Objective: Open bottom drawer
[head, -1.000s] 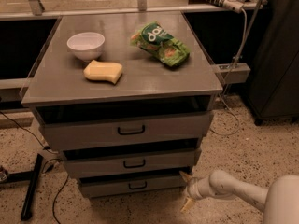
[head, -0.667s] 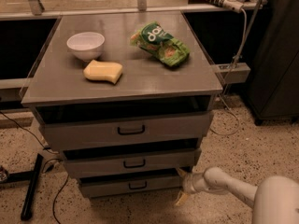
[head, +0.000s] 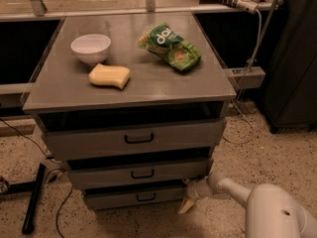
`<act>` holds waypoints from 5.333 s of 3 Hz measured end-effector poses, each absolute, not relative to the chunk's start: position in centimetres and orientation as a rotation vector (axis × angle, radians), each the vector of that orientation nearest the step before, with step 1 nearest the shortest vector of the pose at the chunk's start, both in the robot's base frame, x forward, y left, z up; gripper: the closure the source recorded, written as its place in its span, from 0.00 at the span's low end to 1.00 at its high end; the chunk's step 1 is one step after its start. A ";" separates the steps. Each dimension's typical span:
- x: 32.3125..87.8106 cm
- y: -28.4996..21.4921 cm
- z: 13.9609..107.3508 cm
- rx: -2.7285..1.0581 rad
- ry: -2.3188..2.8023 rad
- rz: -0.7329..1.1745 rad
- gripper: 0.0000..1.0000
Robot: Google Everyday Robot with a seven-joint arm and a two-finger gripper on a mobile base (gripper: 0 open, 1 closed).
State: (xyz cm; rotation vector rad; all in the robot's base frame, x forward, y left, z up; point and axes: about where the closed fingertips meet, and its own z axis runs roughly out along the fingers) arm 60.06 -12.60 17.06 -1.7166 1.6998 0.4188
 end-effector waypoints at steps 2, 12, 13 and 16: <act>60.3 -12.7 17.1 -1.714 1.700 0.414 0.18; 45.0 -16.6 18.5 -1.652 1.625 0.535 0.61; 44.2 -17.0 19.0 -1.641 1.625 0.538 0.83; 44.2 -17.0 19.4 -1.641 1.624 0.539 0.58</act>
Offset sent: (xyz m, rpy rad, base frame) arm 0.0027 -0.0012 0.0002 -0.0008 -0.0034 -0.0032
